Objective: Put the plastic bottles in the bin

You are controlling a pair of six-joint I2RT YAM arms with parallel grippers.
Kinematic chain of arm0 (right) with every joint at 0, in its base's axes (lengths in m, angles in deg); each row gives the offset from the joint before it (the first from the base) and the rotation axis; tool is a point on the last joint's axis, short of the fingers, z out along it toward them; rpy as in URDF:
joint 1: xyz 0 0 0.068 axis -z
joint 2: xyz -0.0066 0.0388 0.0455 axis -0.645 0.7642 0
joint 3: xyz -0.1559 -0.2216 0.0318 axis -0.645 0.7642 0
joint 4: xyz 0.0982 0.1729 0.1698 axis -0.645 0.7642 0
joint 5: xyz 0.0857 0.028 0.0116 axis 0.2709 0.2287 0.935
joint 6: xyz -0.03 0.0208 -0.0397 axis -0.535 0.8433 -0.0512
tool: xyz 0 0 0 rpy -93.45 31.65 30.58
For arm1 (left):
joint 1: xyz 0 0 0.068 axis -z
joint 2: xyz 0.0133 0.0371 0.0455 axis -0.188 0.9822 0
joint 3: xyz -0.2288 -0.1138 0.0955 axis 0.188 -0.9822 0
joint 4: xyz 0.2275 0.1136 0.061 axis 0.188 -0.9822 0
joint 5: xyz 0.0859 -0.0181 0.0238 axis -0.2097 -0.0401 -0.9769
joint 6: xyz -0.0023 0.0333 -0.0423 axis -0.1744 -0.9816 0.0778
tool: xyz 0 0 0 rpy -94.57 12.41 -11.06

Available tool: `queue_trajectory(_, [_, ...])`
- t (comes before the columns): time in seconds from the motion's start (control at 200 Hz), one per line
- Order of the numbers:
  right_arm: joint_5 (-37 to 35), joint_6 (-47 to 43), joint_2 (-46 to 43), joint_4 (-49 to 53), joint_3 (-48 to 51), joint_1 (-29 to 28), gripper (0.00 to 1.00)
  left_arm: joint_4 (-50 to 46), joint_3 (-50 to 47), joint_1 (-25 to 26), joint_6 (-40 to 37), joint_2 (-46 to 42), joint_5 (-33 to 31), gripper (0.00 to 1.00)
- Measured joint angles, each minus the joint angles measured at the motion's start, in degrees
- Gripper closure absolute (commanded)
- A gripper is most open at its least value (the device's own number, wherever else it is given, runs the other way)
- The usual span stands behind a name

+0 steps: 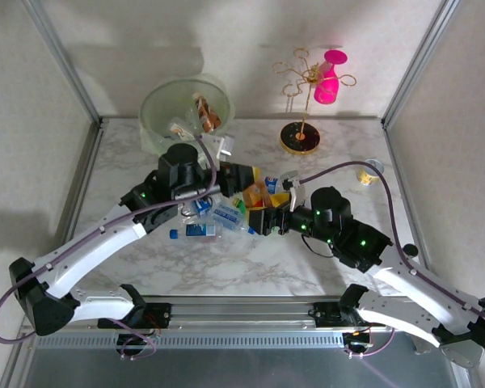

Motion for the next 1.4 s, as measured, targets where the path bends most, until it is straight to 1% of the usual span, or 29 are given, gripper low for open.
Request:
queue_trajectory(0.08, [-0.3, 0.0, -1.0, 0.5, 0.0, 0.0, 0.01, 0.0, 1.8, -4.5, 0.1, 0.0, -0.3, 0.89])
queue_trajectory(0.17, [-1.1, 0.0, -2.4, 0.9, 0.0, 0.0, 0.01, 0.0, 3.3, -10.4, 0.4, 0.0, -0.1, 0.92])
queue_trajectory(0.235, [-1.5, 0.0, -3.3, 1.0, 0.0, 0.0, 0.01, -0.1, 4.9, -13.9, 0.5, 0.6, -0.3, 1.0])
queue_trajectory(0.275, [-1.7, 0.0, -3.8, 1.0, 0.0, 0.0, 0.01, -0.2, 6.3, -15.5, 0.4, 1.2, -0.7, 1.0])
queue_trajectory(0.416, [-2.6, 0.0, -5.2, 1.0, 0.0, 0.0, 0.02, -1.0, 11.5, -19.0, 0.2, 4.1, -6.5, 1.0])
queue_trajectory(0.461, [-2.8, 0.0, -5.5, 1.0, 0.0, 0.0, 0.01, -1.7, 13.3, -20.0, 0.0, 5.1, -9.9, 1.0])
queue_trajectory(0.541, [-3.0, 0.0, -5.8, 1.0, 0.2, 0.0, 0.02, -3.4, 17.7, -20.9, -0.7, 7.3, -16.5, 1.0])
queue_trajectory(0.661, [-3.2, 0.0, -5.7, 1.5, 0.6, 0.0, 0.02, -7.0, 27.3, -21.2, -1.1, 12.9, -27.3, 1.0])
queue_trajectory(0.801, [-4.3, -0.5, -5.7, 2.4, 0.6, 0.0, 0.01, -15.6, 41.1, -21.2, -0.4, 22.6, -40.3, 1.0])
queue_trajectory(0.896, [-4.7, -0.9, -5.9, 3.0, 0.6, 0.0, 0.02, -22.3, 47.5, -21.1, 0.4, 28.7, -47.8, 1.0])
queue_trajectory(1.016, [-5.7, -1.1, -6.3, 4.0, 0.6, 0.0, 0.01, -29.8, 51.9, -21.1, 0.5, 34.8, -53.3, 1.0])
queue_trajectory(1.121, [-6.7, -1.1, -6.4, 4.0, 1.0, 0.0, 0.01, -33.7, 52.6, -20.9, 0.0, 37.8, -57.4, 1.0])
queue_trajectory(1.322, [-8.0, -1.1, -6.3, 4.2, 2.5, 0.0, 0.01, -36.7, 52.6, -20.2, -0.7, 38.9, -63.4, 1.0])
queue_trajectory(1.402, [-8.6, -1.0, -6.2, 4.4, 2.5, 0.0, 0.01, -36.9, 52.6, -19.1, -1.3, 39.1, -65.7, 0.98])
